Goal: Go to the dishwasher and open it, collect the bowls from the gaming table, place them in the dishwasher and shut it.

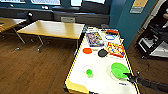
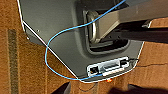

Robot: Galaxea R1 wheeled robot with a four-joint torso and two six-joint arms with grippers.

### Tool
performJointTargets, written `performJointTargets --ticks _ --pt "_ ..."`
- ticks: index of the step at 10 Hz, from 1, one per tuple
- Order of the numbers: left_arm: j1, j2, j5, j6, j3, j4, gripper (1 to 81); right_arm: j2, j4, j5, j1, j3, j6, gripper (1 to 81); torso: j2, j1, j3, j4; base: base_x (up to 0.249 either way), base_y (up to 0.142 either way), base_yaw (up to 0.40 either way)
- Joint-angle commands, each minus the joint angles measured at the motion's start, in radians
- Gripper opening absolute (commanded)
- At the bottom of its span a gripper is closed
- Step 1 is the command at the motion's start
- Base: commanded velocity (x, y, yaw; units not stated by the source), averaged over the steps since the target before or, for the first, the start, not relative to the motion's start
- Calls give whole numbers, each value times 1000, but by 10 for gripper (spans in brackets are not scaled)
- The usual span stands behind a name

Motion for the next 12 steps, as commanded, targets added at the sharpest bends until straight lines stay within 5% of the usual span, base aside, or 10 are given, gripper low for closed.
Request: performJointTargets --ticks 1,3,4,7,10,12 --pt "-4 6 73 1 1 -11 811 -13 9 -30 116 12 7 811 0 0 0 0 0 0 0" --pt "-5 6 73 1 1 -11 811 -2 6 -26 107 55 7 811 0 0 0 0 0 0 0" --pt "-5 7 73 1 1 -11 811 4 0 -26 98 65 6 10 0 0 0 0 0 0 0" --pt "-5 4 73 1 1 -11 811 -10 4 -23 65 91 7 10 0 0 0 0 0 0 0" --pt "-7 13 71 3 8 -8 811 -254 -2 -47 180 350 21 10 0 0 0 0 0 0 0" --pt "-11 29 70 4 9 -5 811 -456 -6 -127 258 514 19 10 0 0 0 0 0 0 0"
